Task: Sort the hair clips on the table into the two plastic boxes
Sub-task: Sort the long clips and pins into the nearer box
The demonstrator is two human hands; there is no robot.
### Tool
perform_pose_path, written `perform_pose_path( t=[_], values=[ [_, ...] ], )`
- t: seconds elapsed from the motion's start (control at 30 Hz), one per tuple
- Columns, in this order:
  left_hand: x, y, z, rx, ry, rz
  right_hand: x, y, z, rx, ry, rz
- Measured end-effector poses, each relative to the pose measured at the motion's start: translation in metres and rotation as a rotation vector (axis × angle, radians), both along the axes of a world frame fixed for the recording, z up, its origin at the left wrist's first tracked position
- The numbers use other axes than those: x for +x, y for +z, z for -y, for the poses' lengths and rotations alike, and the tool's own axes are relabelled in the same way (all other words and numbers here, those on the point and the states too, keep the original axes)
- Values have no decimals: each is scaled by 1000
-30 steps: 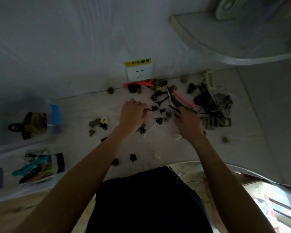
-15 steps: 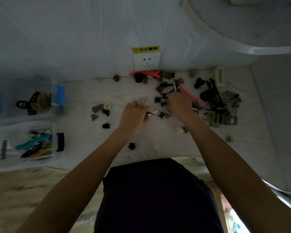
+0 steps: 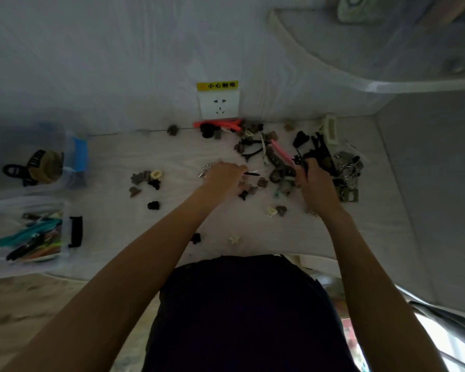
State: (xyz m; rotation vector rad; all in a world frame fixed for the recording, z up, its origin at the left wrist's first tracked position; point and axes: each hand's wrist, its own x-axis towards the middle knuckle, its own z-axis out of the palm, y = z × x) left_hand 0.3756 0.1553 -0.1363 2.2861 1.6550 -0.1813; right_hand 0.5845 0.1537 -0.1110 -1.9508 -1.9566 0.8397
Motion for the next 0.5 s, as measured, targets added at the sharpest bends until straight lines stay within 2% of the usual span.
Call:
perform_pose_path(
  t=[0.2, 0.33, 0.5],
  values=[
    [-11, -8, 6, 43, 49, 43, 11, -2, 22, 98, 46, 223],
    [-19, -4, 20, 106, 212, 222, -1, -13, 30, 70, 135, 396],
    [-18, 2, 32, 108, 365, 401, -25, -24, 24, -4, 142, 461]
  ],
)
